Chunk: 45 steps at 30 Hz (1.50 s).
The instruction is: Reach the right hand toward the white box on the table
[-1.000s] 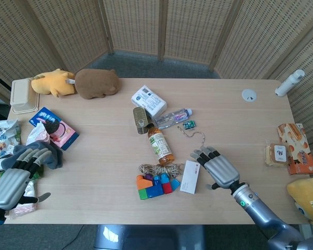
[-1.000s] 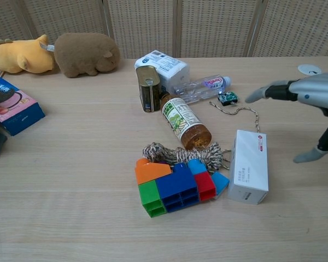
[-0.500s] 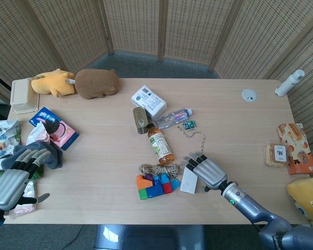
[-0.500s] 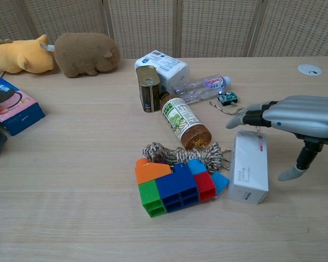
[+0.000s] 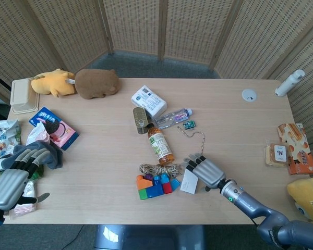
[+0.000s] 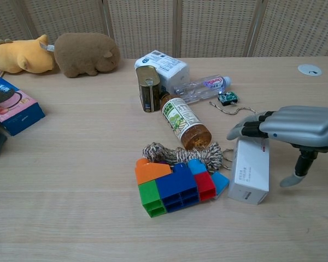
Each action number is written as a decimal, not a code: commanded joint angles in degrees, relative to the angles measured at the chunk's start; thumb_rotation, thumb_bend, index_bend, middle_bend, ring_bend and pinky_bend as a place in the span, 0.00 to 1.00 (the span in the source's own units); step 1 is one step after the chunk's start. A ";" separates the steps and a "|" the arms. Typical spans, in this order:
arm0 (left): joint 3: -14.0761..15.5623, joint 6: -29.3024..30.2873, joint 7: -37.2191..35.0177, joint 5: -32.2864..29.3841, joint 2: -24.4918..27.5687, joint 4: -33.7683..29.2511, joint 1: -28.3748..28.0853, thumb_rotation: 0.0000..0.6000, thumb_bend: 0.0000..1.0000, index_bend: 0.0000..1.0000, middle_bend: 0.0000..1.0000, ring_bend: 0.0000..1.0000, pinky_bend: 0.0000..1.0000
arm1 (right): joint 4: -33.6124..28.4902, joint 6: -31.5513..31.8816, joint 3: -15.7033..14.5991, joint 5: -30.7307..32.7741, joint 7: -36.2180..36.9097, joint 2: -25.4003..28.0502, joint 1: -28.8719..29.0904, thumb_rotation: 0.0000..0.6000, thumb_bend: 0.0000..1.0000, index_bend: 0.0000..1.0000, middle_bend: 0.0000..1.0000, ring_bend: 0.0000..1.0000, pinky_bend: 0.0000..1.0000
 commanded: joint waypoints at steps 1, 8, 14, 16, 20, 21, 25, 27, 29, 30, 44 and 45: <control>-0.04 -0.14 -0.07 -0.02 0.00 -0.08 -0.10 1.00 0.00 0.00 0.00 0.00 0.00 | 0.72 0.39 -0.27 -0.02 0.30 -0.31 -0.08 1.00 0.03 0.00 0.00 0.00 0.00; -0.25 -0.53 -0.01 -0.20 -0.02 -0.27 -0.43 1.00 0.00 0.00 0.00 0.00 0.00 | 2.55 2.24 -0.44 0.75 -0.35 -0.80 -1.12 1.00 0.04 0.41 0.44 0.06 0.00; -0.32 -0.81 0.01 -0.29 -0.12 -0.46 -0.62 1.00 0.00 0.00 0.00 0.00 0.00 | 3.66 2.71 -0.11 2.78 -0.54 -0.96 -1.94 1.00 0.06 0.63 0.68 0.35 0.08; -0.31 -0.92 0.06 -0.39 -0.10 -0.47 -0.65 1.00 0.00 0.00 0.00 0.00 0.00 | 4.03 2.74 -0.12 3.35 -0.34 -1.00 -2.21 1.00 0.06 0.67 0.73 0.42 0.12; -0.33 -0.99 0.11 -0.42 0.00 -0.56 -0.71 1.00 0.00 0.00 0.00 0.00 0.00 | 4.72 3.09 0.20 4.36 0.07 -0.89 -2.62 1.00 0.07 0.71 0.79 0.48 0.19; -0.35 -0.96 0.12 -0.42 0.02 -0.59 -0.71 1.00 0.00 0.00 0.00 0.00 0.00 | 4.84 3.32 0.48 4.82 0.19 -0.71 -2.75 1.00 0.07 0.72 0.79 0.49 0.19; -0.33 -1.05 0.13 -0.50 -0.01 -0.64 -0.74 1.00 0.00 0.00 0.00 0.00 0.00 | 4.69 4.68 1.77 6.26 0.95 0.38 -3.28 1.00 0.07 0.73 0.81 0.51 0.21; -0.27 -1.25 0.19 -0.53 -0.12 -0.65 -0.78 1.00 0.00 0.00 0.00 0.00 0.00 | 4.37 5.50 2.54 6.94 1.44 1.21 -3.53 1.00 0.07 0.73 0.81 0.52 0.21; -0.22 -1.37 0.27 -0.48 -0.21 -0.69 -0.82 1.00 0.00 0.00 0.00 0.00 0.00 | 3.87 6.25 3.28 7.51 2.08 2.01 -3.73 1.00 0.07 0.73 0.82 0.52 0.21; -0.20 -1.39 0.32 -0.48 -0.27 -0.71 -0.81 1.00 0.00 0.00 0.00 0.00 0.00 | 3.45 6.79 3.81 7.84 2.59 2.61 -3.85 1.00 0.07 0.73 0.82 0.52 0.21; 0.27 0.14 0.75 0.63 0.62 -1.89 0.10 1.00 0.00 0.00 0.00 0.00 0.00 | -4.21 13.07 11.16 10.68 9.19 11.57 -4.48 1.00 0.07 0.74 0.83 0.53 0.21; 0.39 0.38 0.70 0.89 0.74 -1.96 0.27 1.00 0.00 0.00 0.00 0.00 0.00 | -4.96 13.51 11.71 10.79 9.52 12.23 -4.48 1.00 0.07 0.74 0.83 0.53 0.21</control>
